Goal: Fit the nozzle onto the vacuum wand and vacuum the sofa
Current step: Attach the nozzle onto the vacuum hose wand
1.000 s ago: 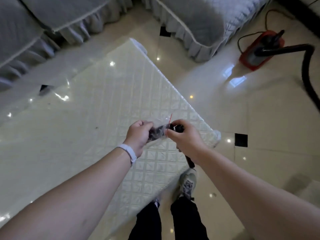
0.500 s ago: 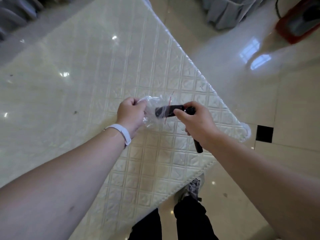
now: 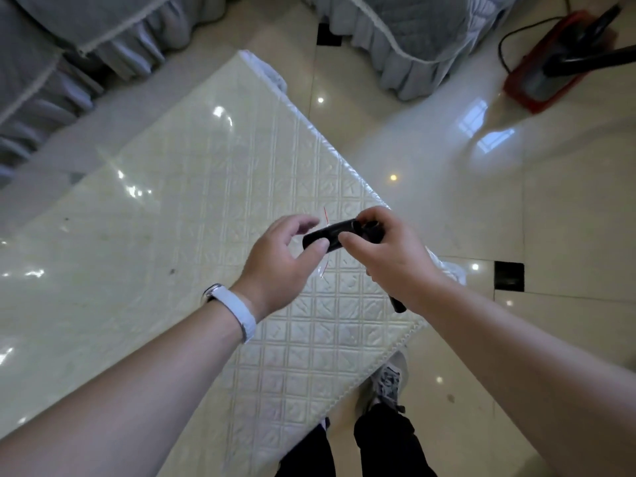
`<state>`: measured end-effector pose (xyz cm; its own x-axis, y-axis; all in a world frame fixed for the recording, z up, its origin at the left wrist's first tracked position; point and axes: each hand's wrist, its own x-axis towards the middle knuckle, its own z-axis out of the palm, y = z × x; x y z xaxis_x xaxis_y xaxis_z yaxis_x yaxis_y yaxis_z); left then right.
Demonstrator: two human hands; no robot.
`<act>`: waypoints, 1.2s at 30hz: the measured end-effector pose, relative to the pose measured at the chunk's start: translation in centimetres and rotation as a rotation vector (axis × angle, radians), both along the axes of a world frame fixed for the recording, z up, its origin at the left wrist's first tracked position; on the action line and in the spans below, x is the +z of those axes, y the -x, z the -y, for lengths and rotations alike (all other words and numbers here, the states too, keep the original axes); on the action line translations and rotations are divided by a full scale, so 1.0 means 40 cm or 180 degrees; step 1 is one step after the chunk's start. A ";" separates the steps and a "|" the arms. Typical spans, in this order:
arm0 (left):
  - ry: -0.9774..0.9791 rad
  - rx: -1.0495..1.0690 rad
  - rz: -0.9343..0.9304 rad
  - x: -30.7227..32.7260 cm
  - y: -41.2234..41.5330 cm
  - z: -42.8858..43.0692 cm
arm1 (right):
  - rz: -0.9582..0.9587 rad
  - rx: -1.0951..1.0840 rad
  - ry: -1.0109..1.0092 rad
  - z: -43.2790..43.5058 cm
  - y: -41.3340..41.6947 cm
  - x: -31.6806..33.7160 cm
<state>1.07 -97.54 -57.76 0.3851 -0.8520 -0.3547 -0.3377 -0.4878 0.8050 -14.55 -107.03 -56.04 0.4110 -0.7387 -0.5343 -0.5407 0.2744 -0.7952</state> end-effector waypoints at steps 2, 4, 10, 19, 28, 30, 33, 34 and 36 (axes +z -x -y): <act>0.0001 -0.0089 -0.0572 0.058 0.014 0.012 | 0.0033 0.0012 0.0008 -0.004 -0.005 0.048; -0.0001 -0.0100 -0.0994 0.112 0.019 0.021 | 0.0090 -0.0071 -0.0042 -0.006 -0.005 0.102; 0.0128 -0.0270 -0.1455 0.276 0.047 0.008 | 0.0319 -0.0229 -0.0175 -0.037 0.019 0.290; 0.0207 -0.0058 -0.1930 0.550 0.178 -0.038 | 0.0063 -0.0700 0.0012 -0.127 0.110 0.585; 0.0092 -0.0441 -0.2174 0.779 0.372 -0.003 | 0.0093 -0.1756 0.0265 -0.177 0.382 0.823; 0.0132 -0.0630 -0.2223 0.825 0.423 0.012 | 0.0163 -0.1911 0.0246 -0.187 0.460 0.854; 0.0164 -0.0958 -0.2169 0.885 0.510 0.047 | 0.0308 -0.2138 0.0287 -0.192 0.575 0.890; 0.0163 -0.1014 -0.2133 0.901 0.543 0.062 | 0.0352 -0.2213 0.0329 -0.192 0.615 0.900; 0.0201 -0.1067 -0.2073 0.932 0.617 0.095 | 0.0382 -0.2289 0.0473 -0.190 0.696 0.923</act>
